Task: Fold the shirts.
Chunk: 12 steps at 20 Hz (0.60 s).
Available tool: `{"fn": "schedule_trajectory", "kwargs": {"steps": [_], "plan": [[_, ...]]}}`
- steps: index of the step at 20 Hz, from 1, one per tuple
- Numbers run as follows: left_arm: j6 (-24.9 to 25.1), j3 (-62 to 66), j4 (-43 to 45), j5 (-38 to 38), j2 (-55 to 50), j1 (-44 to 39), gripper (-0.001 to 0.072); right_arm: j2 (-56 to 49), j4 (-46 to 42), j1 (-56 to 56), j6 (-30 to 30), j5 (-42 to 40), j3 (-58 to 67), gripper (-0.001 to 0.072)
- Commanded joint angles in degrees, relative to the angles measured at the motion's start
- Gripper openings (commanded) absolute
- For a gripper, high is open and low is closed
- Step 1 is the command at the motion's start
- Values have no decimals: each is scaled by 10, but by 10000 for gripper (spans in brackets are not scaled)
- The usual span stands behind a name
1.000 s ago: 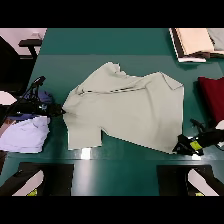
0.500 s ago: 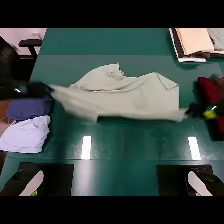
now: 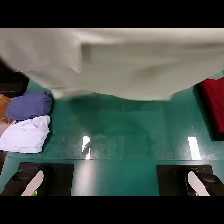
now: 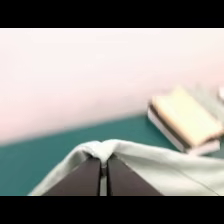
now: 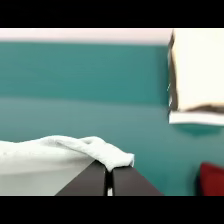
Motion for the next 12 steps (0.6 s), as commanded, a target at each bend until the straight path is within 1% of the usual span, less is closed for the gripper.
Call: {"fn": "schedule_trajectory", "kwargs": {"steps": [1, 4, 6, 7, 9, 12], "plan": [[-10, 102, 0, 35, 1, 0, 22, -2, -18, 1, -1, 0, 115, 19], [-15, 106, 2, 36, -1, 0, 22, -38, -21, 1, 1, 31, 185, 19], [-15, 88, 2, 34, -7, 0, 22, -76, -21, 1, 8, 62, 202, 19], [-15, 70, 2, 31, -16, 0, 22, -95, -19, 1, 8, 75, 194, 19], [-15, 26, 2, 5, -42, 0, 22, -129, -14, 1, 8, 84, 137, 19], [-15, -40, 2, -72, -127, 0, 23, -202, -15, 1, 8, 101, 43, 18]]}}
